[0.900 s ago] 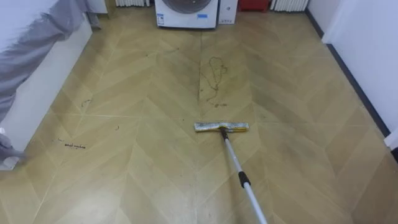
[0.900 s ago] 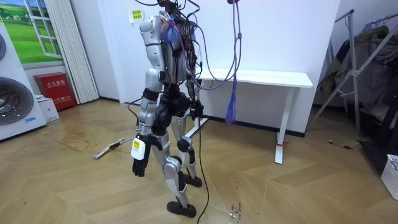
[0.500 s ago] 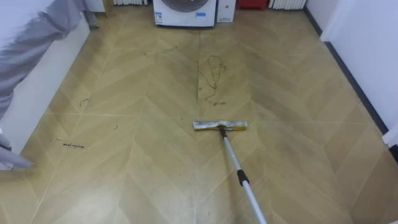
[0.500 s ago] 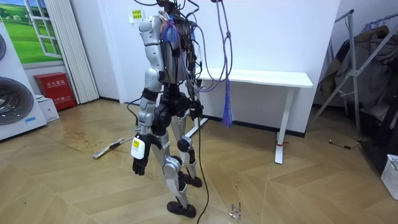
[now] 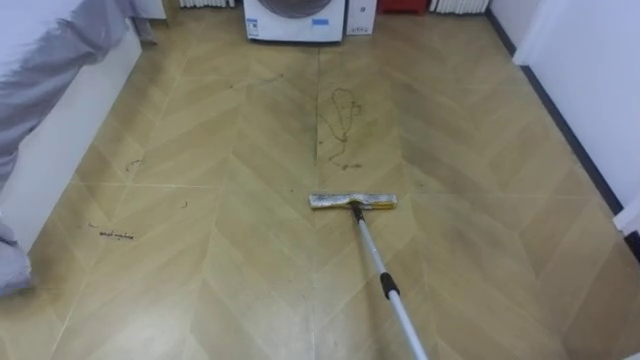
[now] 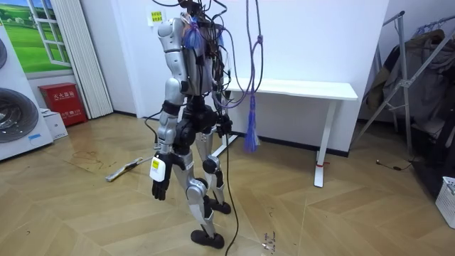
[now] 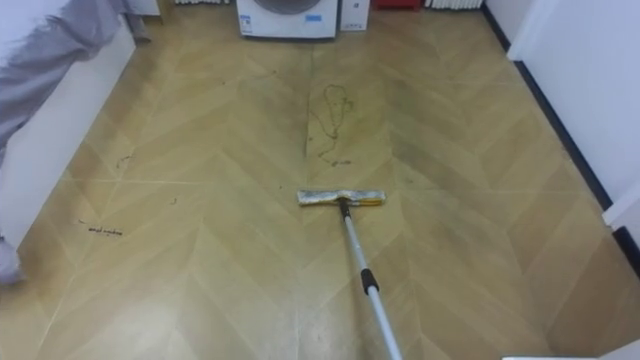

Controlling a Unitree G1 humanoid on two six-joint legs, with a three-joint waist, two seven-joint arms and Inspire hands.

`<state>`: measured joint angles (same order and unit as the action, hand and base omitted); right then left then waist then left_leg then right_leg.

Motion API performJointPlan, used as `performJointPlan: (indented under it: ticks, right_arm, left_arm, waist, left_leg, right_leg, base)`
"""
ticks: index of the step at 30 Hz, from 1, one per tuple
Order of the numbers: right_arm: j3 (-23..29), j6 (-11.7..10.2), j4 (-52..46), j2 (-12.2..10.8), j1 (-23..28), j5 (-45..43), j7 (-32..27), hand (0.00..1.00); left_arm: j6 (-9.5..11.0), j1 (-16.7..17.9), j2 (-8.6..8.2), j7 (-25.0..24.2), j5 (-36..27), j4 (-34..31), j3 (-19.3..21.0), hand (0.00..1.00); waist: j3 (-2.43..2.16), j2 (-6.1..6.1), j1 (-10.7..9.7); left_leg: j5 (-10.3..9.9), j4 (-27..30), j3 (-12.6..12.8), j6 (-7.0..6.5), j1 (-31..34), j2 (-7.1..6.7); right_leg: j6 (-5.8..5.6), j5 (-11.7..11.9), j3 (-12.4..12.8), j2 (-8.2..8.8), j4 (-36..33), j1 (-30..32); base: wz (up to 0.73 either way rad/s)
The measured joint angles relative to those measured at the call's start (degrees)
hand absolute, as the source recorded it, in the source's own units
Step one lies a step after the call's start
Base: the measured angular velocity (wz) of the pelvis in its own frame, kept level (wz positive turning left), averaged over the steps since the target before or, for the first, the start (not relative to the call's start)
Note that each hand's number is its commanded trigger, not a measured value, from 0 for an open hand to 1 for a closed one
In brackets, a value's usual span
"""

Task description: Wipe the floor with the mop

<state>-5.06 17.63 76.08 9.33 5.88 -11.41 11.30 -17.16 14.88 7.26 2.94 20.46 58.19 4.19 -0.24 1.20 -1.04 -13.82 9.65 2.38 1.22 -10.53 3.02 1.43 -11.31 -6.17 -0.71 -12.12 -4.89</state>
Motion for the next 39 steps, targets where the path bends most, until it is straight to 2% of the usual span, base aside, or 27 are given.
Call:
performJointPlan:
  ticks: [9,13,15,17,19,20,25,27,30,33,34,35,36,37,38,39]
  right_arm:
    - [0.0,-0.1,-0.6,0.0,-0.7,1.2,-0.9,1.0]
    - [-0.1,-0.1,-0.4,0.0,-2.8,1.8,-2.1,1.0]
    - [-0.1,-0.3,-0.4,0.0,-3.5,2.3,-2.9,1.0]
    - [-0.5,-0.7,-0.4,0.0,-4.7,2.8,-3.8,1.0]
    - [-0.4,-1.3,-0.4,0.0,-5.1,3.5,-4.4,1.0]
    - [-0.4,-1.6,-0.4,0.0,-5.3,4.1,-5.1,1.0]
    - [-0.4,-3.1,0.1,0.3,-5.4,7.2,-7.5,1.0]
    - [-0.5,-3.3,1.1,0.7,-5.1,9.3,-7.8,1.0]
    - [-1.5,-3.3,2.0,1.3,-4.4,12.8,-8.4,1.0]
    - [-3.2,-3.6,2.0,1.9,-3.7,16.3,-9.6,1.0]
    - [-4.2,-3.9,2.0,2.0,-3.2,17.6,-10.1,1.0]
    - [-5.1,-4.0,2.0,2.0,-3.2,18.8,-10.7,1.0]
    - [-5.1,-4.2,2.0,2.0,-3.3,19.1,-11.1,1.0]
    - [-5.1,-4.6,2.1,1.9,-3.9,19.2,-11.7,1.0]
    - [-5.0,-4.7,3.2,1.9,-5.5,19.3,-12.2,1.0]
    - [-5.0,-5.0,4.1,1.9,-6.5,19.1,-12.5,1.0]
  left_arm:
    - [0.0,-1.2,0.01,0.4,0.4,0.0,-0.2,0.0]
    - [0.1,-4.2,0.08,0.6,0.3,2.6,-1.0,0.0]
    - [0.1,-6.0,0.04,0.7,0.4,3.4,-1.1,0.0]
    - [1.2,-7.8,0.05,0.9,0.4,4.2,-1.1,0.0]
    - [1.6,-8.9,0.04,1.1,0.4,4.3,-1.2,0.0]
    - [1.8,-9.6,0.04,1.3,0.4,4.6,-1.5,0.0]
    - [2.3,-11.2,0.07,2.3,0.5,6.1,-2.1,0.0]
    - [2.3,-11.3,-0.08,3.0,0.5,6.1,-2.3,0.0]
    - [2.2,-10.7,-0.25,3.9,-0.7,6.4,-2.4,0.0]
    - [2.2,-10.8,-0.34,5.6,-3.0,7.2,-2.9,0.0]
    - [2.3,-10.8,-0.28,6.2,-4.7,7.2,-3.9,0.0]
    - [2.3,-10.8,-0.2,6.8,-6.5,7.1,-5.2,0.0]
    - [2.4,-10.8,-0.2,7.0,-7.3,7.1,-5.9,0.0]
    - [2.5,-11.0,-0.23,7.7,-8.7,7.4,-6.9,0.0]
    - [2.6,-11.3,-0.24,8.1,-10.2,7.7,-7.7,0.0]
    - [2.6,-11.2,-0.18,8.5,-11.6,7.8,-8.5,0.0]
  waist:
    - [-0.07,0.07,0.0]
    - [0.01,0.01,0.0]
    - [0.26,-0.07,-0.1]
    - [0.5,-0.23,0.0]
    - [0.68,0.23,-0.1]
    - [0.99,0.17,-0.2]
    - [1.12,-0.01,-0.1]
    - [1.19,-0.38,-0.1]
    - [0.9,-1.0,0.8]
    - [0.85,-1.57,1.5]
    - [0.61,-2.14,2.6]
    - [0.63,-2.29,3.3]
    - [0.69,-2.42,3.6]
    - [0.67,-2.6,3.9]
    - [0.71,-2.53,4.7]
    - [0.67,-2.59,5.1]
  left_leg:
    - [0.0,1.9,-0.1,-0.01,4.9,-0.59]
    - [0.0,4.3,-0.1,-0.01,10.2,-0.88]
    - [0.0,5.2,-0.1,-0.02,12.4,-0.96]
    - [0.0,6.4,0.0,-0.03,15.6,-1.25]
    - [0.0,8.1,-0.1,-0.03,18.3,-1.64]
    - [0.0,9.4,-0.1,-0.03,20.2,-1.77]
    - [-0.1,17.0,-0.8,-0.03,30.4,-2.61]
    - [-0.8,20.7,-1.2,-0.03,34.2,-2.64]
    - [-3.2,26.8,-1.8,0.27,39.7,-2.53]
    - [-6.7,34.7,-2.9,0.57,44.6,-2.76]
    - [-8.2,38.4,-3.3,0.63,46.7,-2.44]
    - [-9.6,42.1,-3.3,0.88,48.7,-1.8]
    - [-10.2,44.0,-3.4,1.01,49.7,-1.69]
    - [-11.5,46.5,-3.5,1.02,51.2,-1.57]
    - [-11.9,50.5,-3.7,1.17,52.9,-1.31]
    - [-11.4,53.2,-3.8,1.44,54.2,-1.0]
  right_leg:
    - [-0.19,-0.2,-0.4,0.87,-2.3,5.0]
    - [-0.09,-0.2,-0.4,1.41,-4.9,10.0]
    - [0.15,-0.2,-0.5,1.64,-6.1,12.3]
    - [0.48,-0.7,-0.5,2.19,-8.6,16.1]
    - [0.61,-1.3,-0.5,2.82,-11.0,19.3]
    - [0.7,-1.4,-0.5,3.12,-12.1,21.1]
    - [1.23,-2.3,-1.2,4.42,-17.5,29.8]
    - [1.3,-3.1,-1.0,4.51,-19.8,32.7]
    - [1.54,-5.1,-1.1,5.07,-25.5,37.9]
    - [2.15,-8.5,-1.7,5.6,-33.3,42.4]
    - [2.43,-9.8,-2.0,5.6,-36.2,44.1]
    - [2.8,-10.9,-2.1,5.39,-39.4,45.7]
    - [2.92,-11.6,-2.2,5.4,-41.1,46.6]
    - [2.75,-13.3,-2.2,5.47,-44.0,48.1]
    - [3.38,-14.7,-1.4,4.97,-46.8,49.4]
    - [3.76,-15.3,-0.8,4.14,-47.9,49.9]
  base:
    - [0.01]
    - [0.0]
    - [0.0]
    - [0.0]
    - [0.04]
    - [0.08]
    - [0.13]
    - [0.21]
    - [0.06]
    - [0.12]
    - [0.0]
    - [0.0]
    - [0.0]
    - [0.03]
    - [0.0]
    - [-0.15]
